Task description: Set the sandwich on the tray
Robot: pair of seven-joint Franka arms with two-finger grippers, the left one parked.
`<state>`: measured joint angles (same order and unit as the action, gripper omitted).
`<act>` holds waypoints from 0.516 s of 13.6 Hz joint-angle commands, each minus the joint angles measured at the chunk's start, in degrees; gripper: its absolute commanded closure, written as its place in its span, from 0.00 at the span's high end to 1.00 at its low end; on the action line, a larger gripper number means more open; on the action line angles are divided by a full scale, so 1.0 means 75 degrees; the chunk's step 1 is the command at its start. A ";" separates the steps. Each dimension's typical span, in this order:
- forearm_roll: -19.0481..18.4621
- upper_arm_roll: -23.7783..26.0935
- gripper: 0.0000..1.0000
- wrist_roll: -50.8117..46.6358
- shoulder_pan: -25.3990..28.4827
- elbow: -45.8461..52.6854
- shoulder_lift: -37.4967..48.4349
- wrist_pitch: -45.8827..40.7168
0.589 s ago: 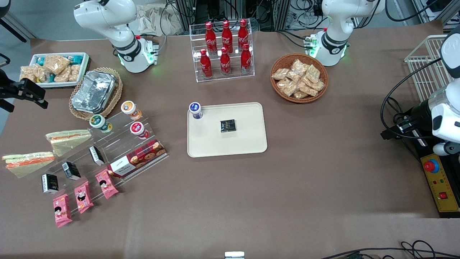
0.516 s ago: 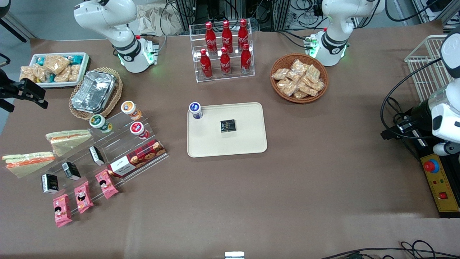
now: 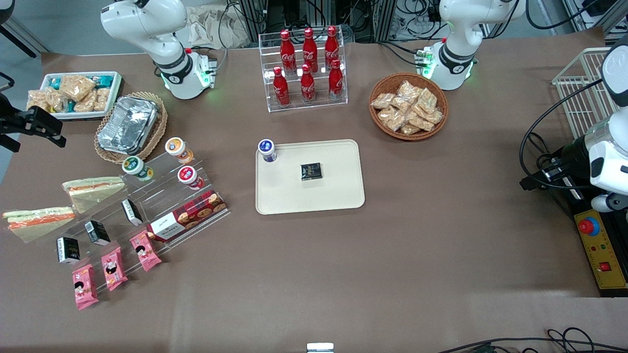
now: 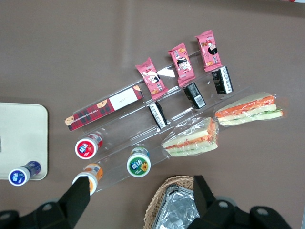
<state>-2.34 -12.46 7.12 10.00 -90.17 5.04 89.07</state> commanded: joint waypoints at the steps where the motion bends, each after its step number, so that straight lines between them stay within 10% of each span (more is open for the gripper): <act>1: -0.0099 -0.0014 0.97 -0.0048 -0.0009 0.0023 0.0066 -0.0134; 7: -0.0087 -0.0014 0.97 -0.0106 -0.0009 0.0023 0.0066 -0.0333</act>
<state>-2.34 -12.58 7.04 9.94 -90.17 5.14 87.82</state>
